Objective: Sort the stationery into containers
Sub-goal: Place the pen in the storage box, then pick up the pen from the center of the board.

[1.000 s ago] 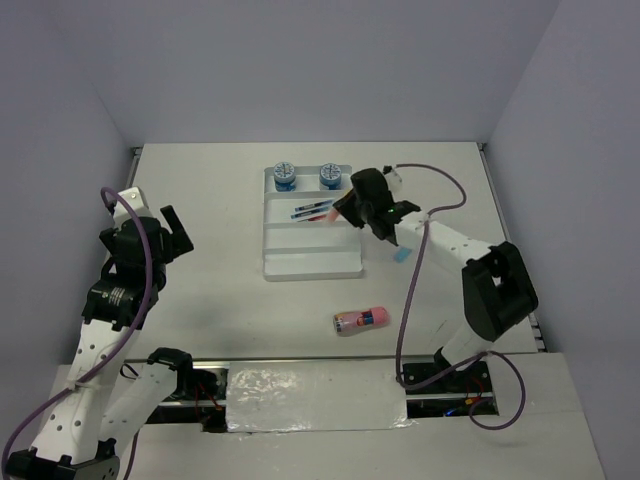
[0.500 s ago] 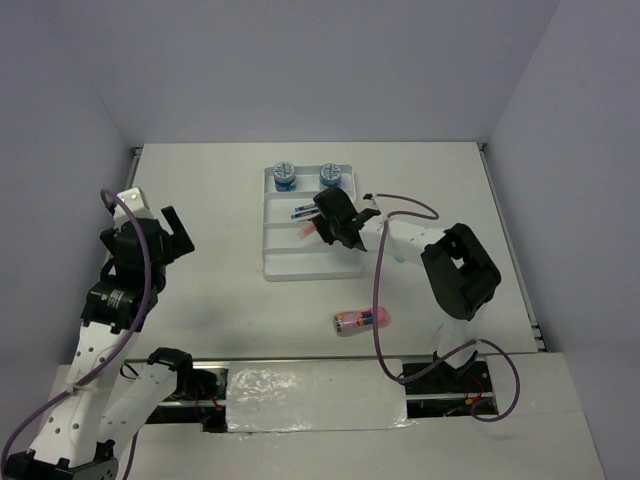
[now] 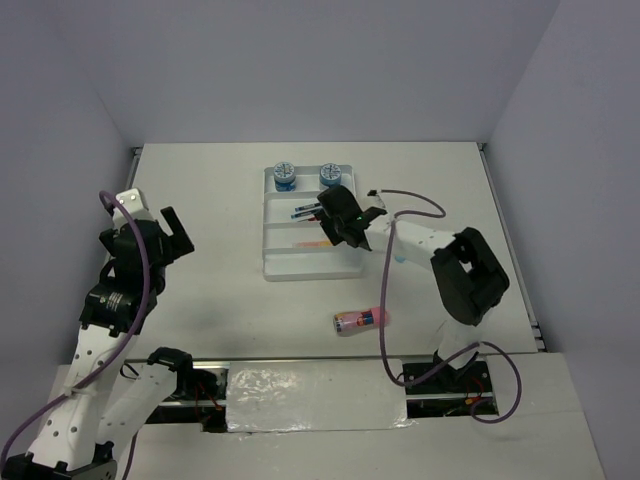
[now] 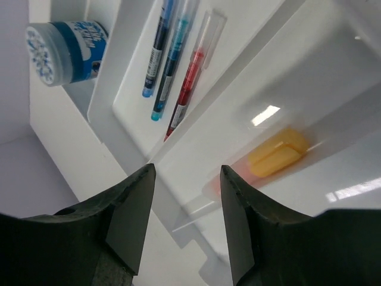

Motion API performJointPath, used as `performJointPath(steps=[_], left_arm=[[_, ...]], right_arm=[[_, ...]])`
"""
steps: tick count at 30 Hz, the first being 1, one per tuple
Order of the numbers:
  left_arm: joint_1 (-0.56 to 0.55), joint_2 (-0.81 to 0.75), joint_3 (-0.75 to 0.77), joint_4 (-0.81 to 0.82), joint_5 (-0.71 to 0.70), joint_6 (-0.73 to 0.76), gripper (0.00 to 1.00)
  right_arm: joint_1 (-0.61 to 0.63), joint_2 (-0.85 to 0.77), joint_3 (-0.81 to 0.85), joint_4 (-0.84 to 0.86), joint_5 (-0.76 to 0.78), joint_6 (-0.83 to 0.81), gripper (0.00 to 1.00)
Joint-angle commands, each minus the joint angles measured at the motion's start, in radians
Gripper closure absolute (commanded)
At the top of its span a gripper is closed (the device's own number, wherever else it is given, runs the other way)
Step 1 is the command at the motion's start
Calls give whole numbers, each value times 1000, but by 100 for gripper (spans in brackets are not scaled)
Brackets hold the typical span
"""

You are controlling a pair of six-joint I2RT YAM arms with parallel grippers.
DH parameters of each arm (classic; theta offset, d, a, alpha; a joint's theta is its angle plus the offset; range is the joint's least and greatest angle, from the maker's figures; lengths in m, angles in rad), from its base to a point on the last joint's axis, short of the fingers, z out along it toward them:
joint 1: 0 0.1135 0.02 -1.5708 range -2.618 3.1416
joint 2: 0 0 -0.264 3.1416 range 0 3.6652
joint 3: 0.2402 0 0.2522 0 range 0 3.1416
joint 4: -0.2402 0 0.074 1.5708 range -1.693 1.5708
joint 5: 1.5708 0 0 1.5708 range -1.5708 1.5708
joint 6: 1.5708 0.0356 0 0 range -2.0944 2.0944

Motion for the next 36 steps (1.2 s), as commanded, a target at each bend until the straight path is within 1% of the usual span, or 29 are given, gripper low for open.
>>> performJointPath(steps=[1,2,3,4,5,7,8,11,14,17,18,19,20,23,24,26,27,30,33,35,36], left_arm=[[-15,-8,-1,31,-27,13,1],[-17,-8,-1,31,-27,13,1],[-19,-8,1,33,-26,14,1],[-19,-10,1,34,-24,14,1],[-19,-8,1,33,-23,14,1],[-19,-7,2,31,-24,14,1],[-19,-7,2,30,-27,14,1],[-19,-8,2,30,-29,14,1],[-19,-3,2,28,-33,13,1],[-19,0,1,28,-30,14,1],[-19,1,1,28,-29,13,1],[-19,4,1,28,-27,13,1],[-19,6,1,26,-29,13,1],[-19,9,2,26,-27,13,1],[-19,7,2,26,-27,11,1],[-20,3,1,26,-32,11,1],[-20,1,1,28,-30,11,1],[-20,1,1,26,-32,13,1],[-20,0,1,26,-33,13,1],[-20,-2,2,26,-33,13,1],[-20,-5,1,26,-36,13,1]], right_arm=[[-41,-192,-38,-44,122,-141,44],[-64,-243,-40,-109,123,-186,40],[-93,-263,-37,-153,101,-259,39],[-153,-280,-32,-206,91,-290,38],[-176,-315,-32,-316,94,-303,30],[-233,-347,-52,-403,126,-311,25],[-289,-375,-64,-447,125,-332,22],[-369,-415,-122,-463,103,-363,22],[-409,-429,-181,-446,62,-375,22],[-452,-395,-204,-414,22,-407,24],[-459,-374,-202,-406,7,-421,26],[-469,-352,-186,-402,-10,-435,31],[-476,-301,-170,-412,-38,-450,34],[-491,-201,-115,-449,-39,-450,36],[-495,-179,-98,-454,-38,-453,38],[-500,-135,-87,-452,-36,-452,38],[-508,-122,-83,-443,-45,-458,40],[-520,-72,-54,-443,-55,-473,42],[-523,-33,-46,-441,-62,-489,46],[-532,-10,-57,-412,-84,-505,61],[-534,-4,-72,-400,-96,-509,74]])
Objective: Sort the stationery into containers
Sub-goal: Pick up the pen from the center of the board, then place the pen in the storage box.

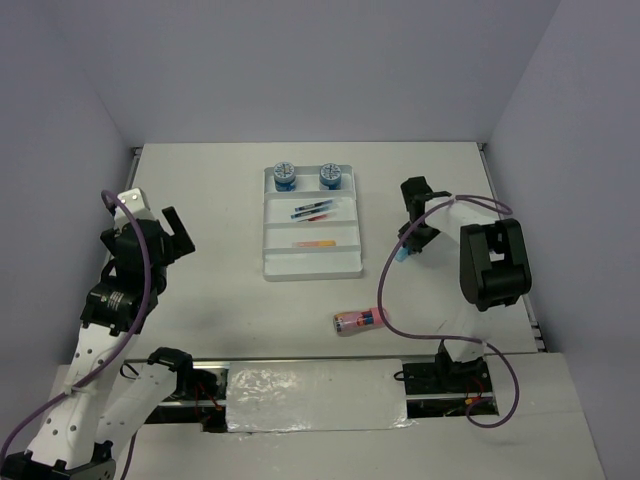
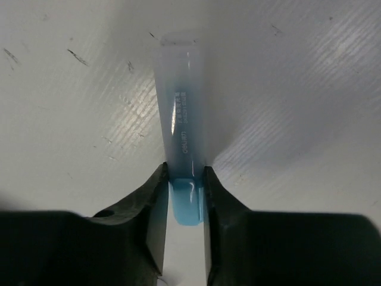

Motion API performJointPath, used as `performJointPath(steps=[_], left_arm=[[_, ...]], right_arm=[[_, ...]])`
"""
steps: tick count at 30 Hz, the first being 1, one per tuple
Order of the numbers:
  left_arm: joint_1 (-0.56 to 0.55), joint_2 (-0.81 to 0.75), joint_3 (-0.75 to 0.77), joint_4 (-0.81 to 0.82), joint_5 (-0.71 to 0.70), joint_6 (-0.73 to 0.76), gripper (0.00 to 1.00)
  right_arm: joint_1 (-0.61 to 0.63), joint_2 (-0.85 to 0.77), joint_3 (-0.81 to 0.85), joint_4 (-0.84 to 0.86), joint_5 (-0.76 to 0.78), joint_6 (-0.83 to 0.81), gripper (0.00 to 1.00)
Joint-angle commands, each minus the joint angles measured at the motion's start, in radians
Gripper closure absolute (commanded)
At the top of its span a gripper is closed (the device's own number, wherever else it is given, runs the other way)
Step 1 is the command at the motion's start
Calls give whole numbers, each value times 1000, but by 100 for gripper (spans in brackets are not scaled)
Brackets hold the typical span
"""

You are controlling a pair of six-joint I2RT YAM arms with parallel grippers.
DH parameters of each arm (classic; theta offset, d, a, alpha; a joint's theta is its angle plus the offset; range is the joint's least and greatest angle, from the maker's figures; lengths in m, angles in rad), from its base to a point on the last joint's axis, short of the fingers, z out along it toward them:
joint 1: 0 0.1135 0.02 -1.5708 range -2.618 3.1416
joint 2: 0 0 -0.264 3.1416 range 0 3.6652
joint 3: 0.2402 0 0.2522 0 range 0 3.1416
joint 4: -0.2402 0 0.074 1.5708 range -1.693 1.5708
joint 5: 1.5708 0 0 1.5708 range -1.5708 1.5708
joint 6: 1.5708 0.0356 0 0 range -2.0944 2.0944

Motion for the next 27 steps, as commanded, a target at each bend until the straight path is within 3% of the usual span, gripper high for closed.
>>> performJointPath(steps=[1,6,10,12,19,21,25,27], left_arm=[[-4,-10,1,28,-22,13,1],[-6,-10,1,25,-23,13,1],[-7,-11,1,25,-25,11,1],[-7,-10,1,25,-26,13,1],[-7,-8,1,24,-32,11,1],[-7,-10,-1,24,-35,11,1],[-9,-7,-2,25,-34,11,1],[-11,-4,-2,25,-32,11,1]], right_arm=[[-12,18,5,28,-30,-33,78],[-12,9,-5,65,-54,-38,79],[-5,-25,-13,78,-71,-46,91],[17,-89,-28,101,-48,-49,92],[268,-188,106,101,127,-155,92],[355,-155,203,135,119,-301,92],[458,-27,317,273,-159,-832,94],[509,-3,356,270,-264,-997,92]])
